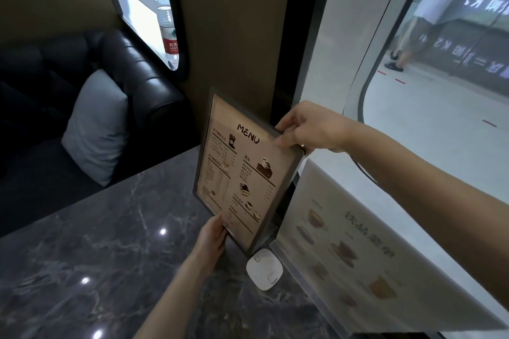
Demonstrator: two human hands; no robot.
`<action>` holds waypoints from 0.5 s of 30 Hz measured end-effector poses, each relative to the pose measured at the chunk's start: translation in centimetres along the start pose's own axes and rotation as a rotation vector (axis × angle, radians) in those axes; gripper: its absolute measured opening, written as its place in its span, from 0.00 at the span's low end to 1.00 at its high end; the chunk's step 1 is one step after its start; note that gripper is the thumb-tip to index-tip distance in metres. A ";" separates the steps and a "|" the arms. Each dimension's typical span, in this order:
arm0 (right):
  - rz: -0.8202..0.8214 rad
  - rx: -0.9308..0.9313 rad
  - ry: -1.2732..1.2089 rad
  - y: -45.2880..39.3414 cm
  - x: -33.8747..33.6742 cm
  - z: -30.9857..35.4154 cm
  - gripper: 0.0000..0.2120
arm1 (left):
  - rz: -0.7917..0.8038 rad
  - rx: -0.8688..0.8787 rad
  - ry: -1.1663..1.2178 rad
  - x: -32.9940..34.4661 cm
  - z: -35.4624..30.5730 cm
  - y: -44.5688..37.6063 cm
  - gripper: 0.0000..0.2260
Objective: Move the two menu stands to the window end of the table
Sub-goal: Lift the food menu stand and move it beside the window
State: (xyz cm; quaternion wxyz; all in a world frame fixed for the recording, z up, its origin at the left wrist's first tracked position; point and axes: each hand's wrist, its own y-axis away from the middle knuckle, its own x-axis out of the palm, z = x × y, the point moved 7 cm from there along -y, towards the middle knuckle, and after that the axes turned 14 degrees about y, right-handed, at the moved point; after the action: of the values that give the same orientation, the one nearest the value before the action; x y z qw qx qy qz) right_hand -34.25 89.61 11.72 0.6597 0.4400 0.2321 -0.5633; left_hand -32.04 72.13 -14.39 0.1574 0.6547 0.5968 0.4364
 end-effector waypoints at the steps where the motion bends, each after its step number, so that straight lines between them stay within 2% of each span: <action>1: -0.017 0.007 -0.019 0.0 -0.1 -0.2 0.12 | -0.007 -0.011 0.005 0.0 -0.1 -0.2 0.16; 4: -0.058 0.028 -0.061 0.1 -0.2 -0.9 0.12 | -0.011 -0.041 0.017 0.0 0.0 -0.7 0.13; 7: -0.086 0.041 -0.081 0.2 -0.4 -1.4 0.12 | -0.003 -0.042 0.025 0.6 0.2 -0.4 0.18; 10: -0.107 0.040 -0.087 0.5 -0.8 -1.7 0.13 | 0.028 -0.039 0.054 1.5 0.3 -0.3 0.16; 15: -0.141 0.049 -0.107 0.7 -1.5 -2.7 0.10 | 0.104 -0.060 0.002 2.5 0.9 -0.7 0.23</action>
State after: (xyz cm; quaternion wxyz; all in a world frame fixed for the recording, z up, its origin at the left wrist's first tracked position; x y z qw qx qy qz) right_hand -33.47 92.65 11.78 0.6191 0.4077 0.2131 -0.6365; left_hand -32.06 74.89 -14.42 0.1535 0.6795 0.5488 0.4621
